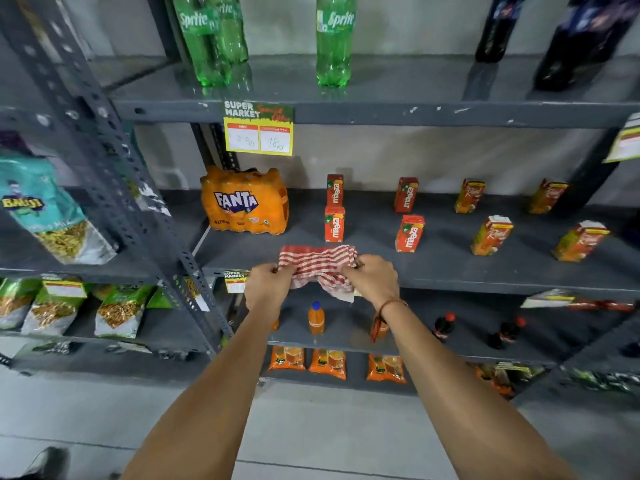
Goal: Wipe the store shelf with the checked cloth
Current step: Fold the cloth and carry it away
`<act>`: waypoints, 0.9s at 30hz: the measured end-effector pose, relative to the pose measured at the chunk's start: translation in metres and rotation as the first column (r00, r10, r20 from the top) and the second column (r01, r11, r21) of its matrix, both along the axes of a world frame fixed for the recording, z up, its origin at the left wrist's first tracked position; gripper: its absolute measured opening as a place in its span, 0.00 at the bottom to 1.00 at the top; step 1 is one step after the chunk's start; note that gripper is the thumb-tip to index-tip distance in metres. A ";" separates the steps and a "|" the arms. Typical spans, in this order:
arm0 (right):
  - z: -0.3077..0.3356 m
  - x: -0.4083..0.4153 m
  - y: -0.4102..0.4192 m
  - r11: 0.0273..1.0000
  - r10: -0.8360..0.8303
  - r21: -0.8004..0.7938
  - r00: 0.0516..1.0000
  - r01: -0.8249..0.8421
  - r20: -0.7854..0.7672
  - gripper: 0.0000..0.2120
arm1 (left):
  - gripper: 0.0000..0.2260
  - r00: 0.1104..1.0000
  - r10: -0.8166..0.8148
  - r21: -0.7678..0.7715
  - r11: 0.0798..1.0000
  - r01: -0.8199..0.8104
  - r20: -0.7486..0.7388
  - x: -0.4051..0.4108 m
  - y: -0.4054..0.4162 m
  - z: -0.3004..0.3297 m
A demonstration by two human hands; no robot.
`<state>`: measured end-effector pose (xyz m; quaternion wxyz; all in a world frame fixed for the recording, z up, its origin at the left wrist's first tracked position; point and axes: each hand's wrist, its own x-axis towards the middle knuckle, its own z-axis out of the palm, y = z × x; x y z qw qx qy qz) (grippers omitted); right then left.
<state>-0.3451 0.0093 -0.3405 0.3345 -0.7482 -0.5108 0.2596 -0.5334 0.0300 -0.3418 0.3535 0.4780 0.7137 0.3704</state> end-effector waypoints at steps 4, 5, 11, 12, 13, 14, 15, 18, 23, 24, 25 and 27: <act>0.054 0.014 -0.044 0.979 -0.088 0.177 0.992 0.102 -0.085 0.18 | 0.15 0.998 -0.034 0.161 0.987 0.025 0.054 0.023 -0.029 0.057; 0.069 0.020 -0.054 0.962 -0.117 0.232 0.986 0.141 -0.115 0.17 | 0.15 0.995 -0.051 0.212 0.977 0.033 0.080 0.033 -0.035 0.071; 0.146 0.082 -0.103 0.838 -0.207 0.435 0.929 0.330 -0.306 0.15 | 0.12 0.972 -0.184 0.465 0.880 0.097 0.145 0.109 -0.063 0.142; 0.159 0.096 -0.111 0.810 -0.225 0.462 0.919 0.361 -0.323 0.15 | 0.12 0.961 -0.227 0.496 0.860 0.121 0.160 0.124 -0.066 0.153; 0.171 0.111 -0.119 0.785 -0.241 0.485 0.911 0.385 -0.334 0.15 | 0.12 0.946 -0.278 0.527 0.836 0.152 0.169 0.140 -0.069 0.164; 0.182 0.126 -0.128 0.765 -0.251 0.500 0.903 0.406 -0.349 0.15 | 0.12 0.930 -0.324 0.554 0.813 0.180 0.173 0.157 -0.073 0.175; 0.193 0.140 -0.137 0.747 -0.254 0.511 0.893 0.425 -0.370 0.15 | 0.12 0.917 -0.358 0.573 0.794 0.202 0.173 0.174 -0.076 0.186; 0.216 0.191 -0.156 0.678 -0.304 0.536 0.855 0.504 -0.420 0.22 | 0.09 0.877 -0.450 0.597 0.754 0.273 0.167 0.228 -0.086 0.212; 0.242 0.281 -0.173 0.544 -0.401 0.607 0.815 0.579 -0.418 0.20 | 0.15 0.847 -0.524 0.662 0.667 0.342 0.090 0.320 -0.097 0.246; 0.247 0.301 -0.174 0.530 -0.411 0.611 0.809 0.587 -0.421 0.21 | 0.15 0.840 -0.540 0.665 0.646 0.376 0.049 0.340 -0.098 0.251; 0.252 0.323 -0.174 0.521 -0.422 0.613 0.803 0.595 -0.421 0.21 | 0.14 0.830 -0.558 0.663 0.623 0.414 0.007 0.361 -0.096 0.254; 0.259 0.367 -0.170 0.504 -0.470 0.590 0.773 0.631 -0.425 0.20 | 0.08 0.808 -0.586 0.656 0.586 0.476 -0.063 0.404 -0.090 0.260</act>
